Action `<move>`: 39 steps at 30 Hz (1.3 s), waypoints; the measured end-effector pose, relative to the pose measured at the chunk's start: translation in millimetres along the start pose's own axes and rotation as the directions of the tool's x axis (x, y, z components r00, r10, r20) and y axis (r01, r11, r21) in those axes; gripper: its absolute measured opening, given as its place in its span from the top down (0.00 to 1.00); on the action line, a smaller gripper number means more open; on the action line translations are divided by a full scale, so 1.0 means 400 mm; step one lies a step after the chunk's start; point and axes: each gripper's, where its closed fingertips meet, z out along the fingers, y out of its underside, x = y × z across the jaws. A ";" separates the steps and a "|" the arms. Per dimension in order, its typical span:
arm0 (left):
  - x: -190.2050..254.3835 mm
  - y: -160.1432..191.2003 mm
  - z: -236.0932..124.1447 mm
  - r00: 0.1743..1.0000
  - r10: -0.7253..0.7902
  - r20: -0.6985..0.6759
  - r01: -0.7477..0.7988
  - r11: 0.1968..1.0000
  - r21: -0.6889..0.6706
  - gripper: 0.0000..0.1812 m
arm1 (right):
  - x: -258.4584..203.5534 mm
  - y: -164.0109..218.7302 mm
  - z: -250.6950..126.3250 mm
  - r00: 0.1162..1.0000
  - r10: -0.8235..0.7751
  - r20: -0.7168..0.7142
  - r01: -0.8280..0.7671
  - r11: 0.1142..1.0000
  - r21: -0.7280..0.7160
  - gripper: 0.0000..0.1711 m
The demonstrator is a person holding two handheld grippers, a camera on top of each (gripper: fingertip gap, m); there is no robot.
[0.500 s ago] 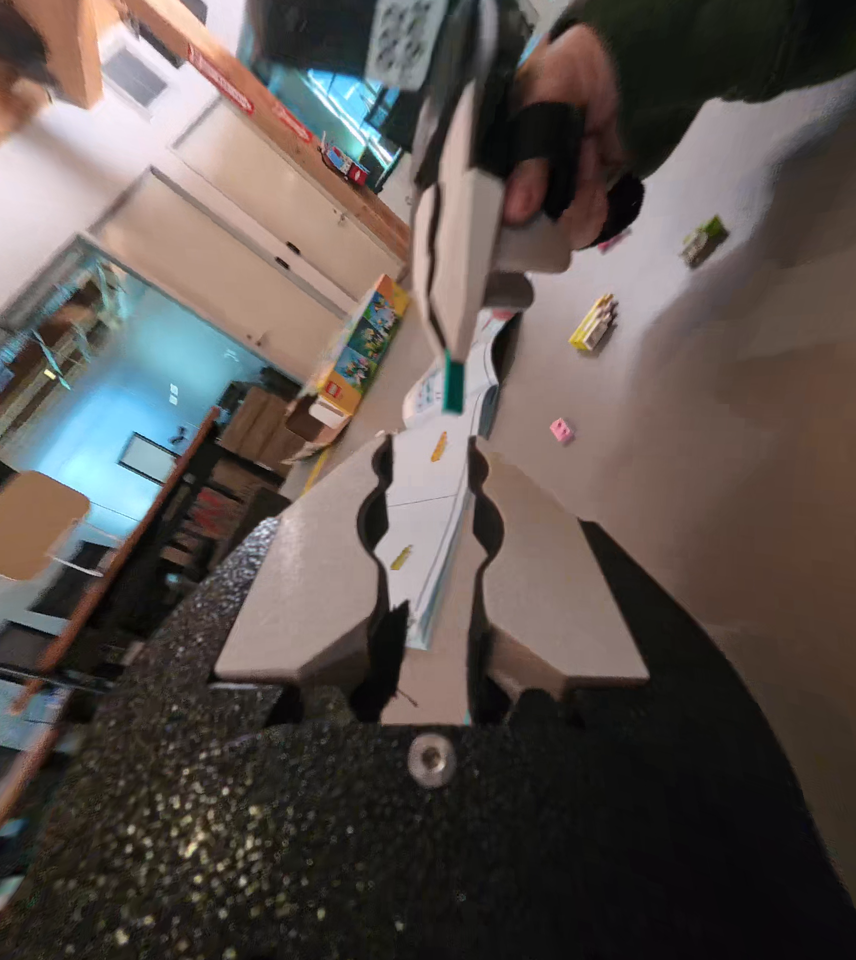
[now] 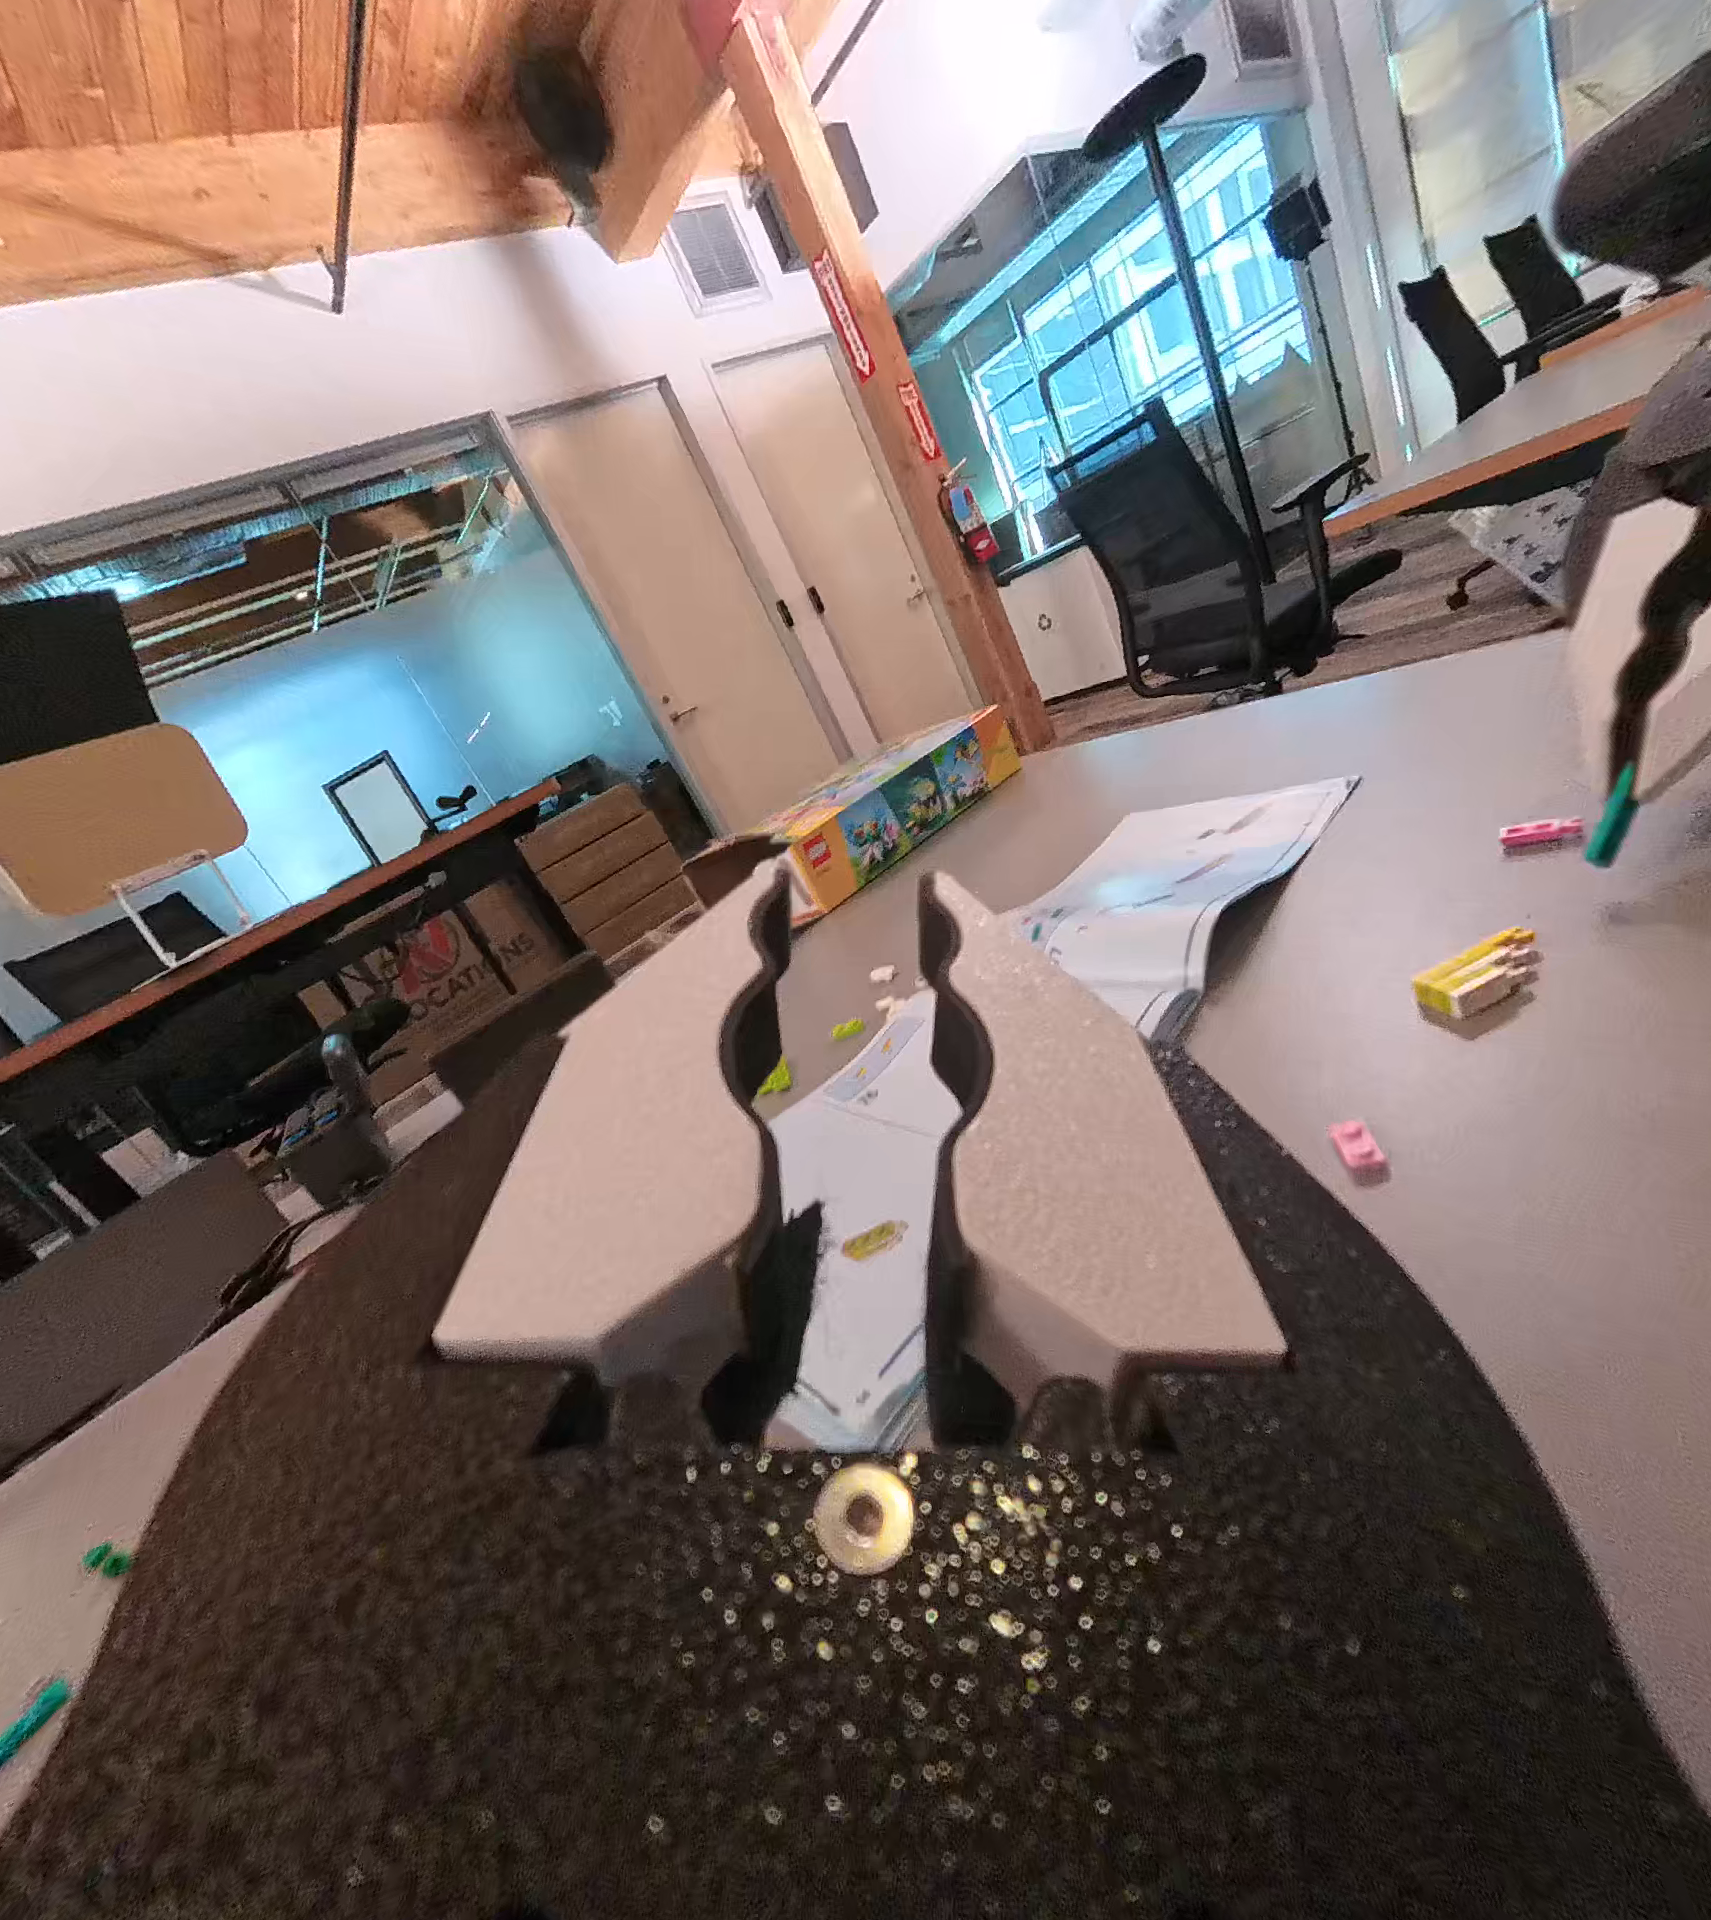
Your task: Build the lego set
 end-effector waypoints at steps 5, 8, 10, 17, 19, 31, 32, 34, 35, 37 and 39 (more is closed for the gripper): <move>-0.009 0.022 -0.005 1.000 -0.028 0.007 0.028 0.999 -0.029 0.88 | -0.014 0.011 0.027 0.998 -0.033 0.047 0.033 0.999 -0.007 0.98; 0.005 0.033 0.003 0.999 -0.029 -0.022 0.028 0.998 -0.051 0.88 | -0.019 0.015 0.025 0.997 -0.048 0.057 0.049 0.999 -0.009 0.98; 0.010 0.037 0.006 0.999 -0.031 -0.032 0.029 0.998 -0.059 0.88 | -0.018 0.026 0.021 0.997 -0.060 0.056 0.062 0.998 -0.027 0.98; 0.009 0.043 0.009 0.998 -0.055 -0.039 0.052 0.996 -0.071 0.89 | -0.019 0.048 0.024 0.995 -0.070 0.069 0.074 0.996 -0.055 0.98; 0.009 0.043 0.009 0.998 -0.057 -0.042 0.054 0.996 -0.071 0.90 | -0.019 0.048 0.024 0.995 -0.073 0.067 0.077 0.995 -0.056 0.98; 0.012 0.041 0.008 0.997 -0.059 -0.050 0.055 0.996 -0.071 0.90 | -0.021 0.048 0.023 0.995 -0.069 0.068 0.073 0.995 -0.062 0.95; 0.011 0.041 0.008 0.997 -0.058 -0.049 0.055 0.996 -0.070 0.90 | -0.021 0.048 0.022 0.995 -0.068 0.068 0.072 0.995 -0.063 0.94; 0.011 0.040 0.007 0.997 -0.060 -0.050 0.056 0.996 -0.070 0.90 | -0.023 0.045 0.013 0.995 -0.061 0.075 0.066 0.996 -0.060 0.93; 0.011 0.040 0.007 0.997 -0.060 -0.050 0.056 0.996 -0.069 0.90 | -0.024 0.034 0.003 0.996 -0.053 0.077 0.056 0.998 -0.034 0.92; 0.011 0.039 0.007 0.997 -0.059 -0.051 0.055 0.996 -0.066 0.90 | -0.014 0.009 -0.021 0.998 -0.022 0.064 0.020 0.999 0.027 0.92; 0.012 0.039 0.007 0.997 -0.058 -0.053 0.054 0.996 -0.066 0.90 | 0.019 0.004 -0.040 1.000 0.026 -0.006 -0.026 0.999 0.037 0.92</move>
